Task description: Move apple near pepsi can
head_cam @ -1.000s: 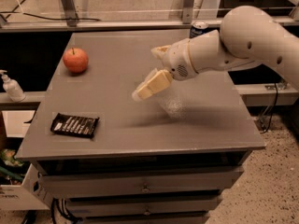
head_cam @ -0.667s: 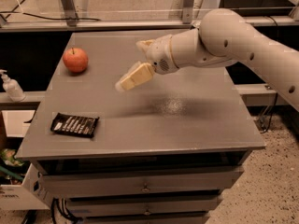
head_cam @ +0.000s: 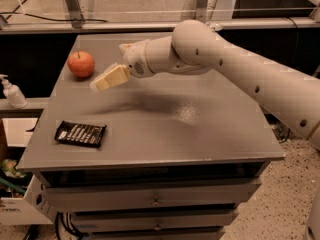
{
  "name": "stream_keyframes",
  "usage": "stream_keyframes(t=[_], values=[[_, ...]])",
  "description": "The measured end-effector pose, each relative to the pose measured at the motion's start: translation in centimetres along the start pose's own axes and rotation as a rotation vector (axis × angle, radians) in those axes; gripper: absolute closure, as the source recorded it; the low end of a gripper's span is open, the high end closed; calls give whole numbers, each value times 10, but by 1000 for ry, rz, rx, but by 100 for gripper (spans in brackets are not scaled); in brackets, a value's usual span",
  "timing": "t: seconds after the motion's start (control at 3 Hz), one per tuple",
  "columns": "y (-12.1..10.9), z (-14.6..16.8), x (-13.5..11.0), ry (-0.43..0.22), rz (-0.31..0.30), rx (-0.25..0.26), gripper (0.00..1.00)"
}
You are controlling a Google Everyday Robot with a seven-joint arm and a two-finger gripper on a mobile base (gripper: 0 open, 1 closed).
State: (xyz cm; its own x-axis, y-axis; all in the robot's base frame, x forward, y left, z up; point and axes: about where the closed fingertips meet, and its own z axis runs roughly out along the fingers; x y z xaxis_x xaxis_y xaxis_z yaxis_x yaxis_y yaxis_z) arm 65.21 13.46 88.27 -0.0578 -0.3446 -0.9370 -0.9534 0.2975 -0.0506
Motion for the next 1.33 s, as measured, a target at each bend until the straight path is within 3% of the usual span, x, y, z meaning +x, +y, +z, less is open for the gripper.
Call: stream_keyframes(t=[0.67,1.33], values=[[-13,73,-16,-76,41,-6,0],[-20,113,-14,-96,74,-15,0]])
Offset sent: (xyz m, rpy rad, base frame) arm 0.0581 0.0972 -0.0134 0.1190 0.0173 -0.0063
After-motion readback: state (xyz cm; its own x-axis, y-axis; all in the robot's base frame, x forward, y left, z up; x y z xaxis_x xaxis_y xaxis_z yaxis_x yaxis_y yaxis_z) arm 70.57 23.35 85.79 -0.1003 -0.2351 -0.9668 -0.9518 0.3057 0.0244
